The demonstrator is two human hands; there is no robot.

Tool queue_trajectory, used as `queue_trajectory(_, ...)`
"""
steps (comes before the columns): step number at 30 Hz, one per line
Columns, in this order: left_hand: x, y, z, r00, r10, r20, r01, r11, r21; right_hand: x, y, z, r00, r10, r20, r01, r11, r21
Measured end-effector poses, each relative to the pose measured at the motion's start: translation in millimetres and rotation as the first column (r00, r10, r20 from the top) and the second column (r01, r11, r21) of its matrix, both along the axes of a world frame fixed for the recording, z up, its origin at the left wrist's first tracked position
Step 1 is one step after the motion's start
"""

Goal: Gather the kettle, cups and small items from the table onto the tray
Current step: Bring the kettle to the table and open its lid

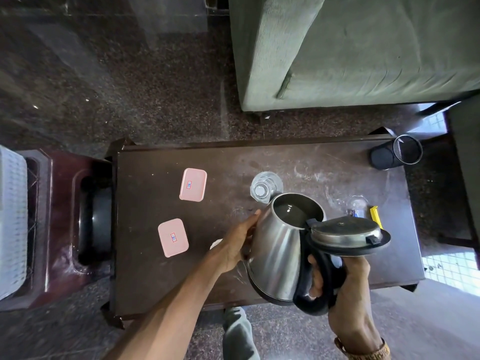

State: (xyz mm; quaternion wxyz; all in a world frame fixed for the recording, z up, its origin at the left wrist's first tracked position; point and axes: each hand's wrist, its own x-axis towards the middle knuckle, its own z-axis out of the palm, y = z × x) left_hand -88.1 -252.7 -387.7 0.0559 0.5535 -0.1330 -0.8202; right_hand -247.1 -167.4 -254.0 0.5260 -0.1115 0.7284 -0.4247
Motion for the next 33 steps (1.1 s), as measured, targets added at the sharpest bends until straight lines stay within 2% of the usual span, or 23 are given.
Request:
queue_trajectory(15, 2, -1, 2, 0.996, -0.086, 0.02, 0.085, 0.996, 0.023, 0, -11, 17, 0.998, 0.02, -0.064, -0.016, 0.997, 0.069)
queue_trajectory(33, 0, -3, 4, 0.995, -0.095, 0.018, 0.095, 0.995, -0.014, 3, -18, 24, 0.994, 0.037, -0.106, -0.024, 0.993, 0.119)
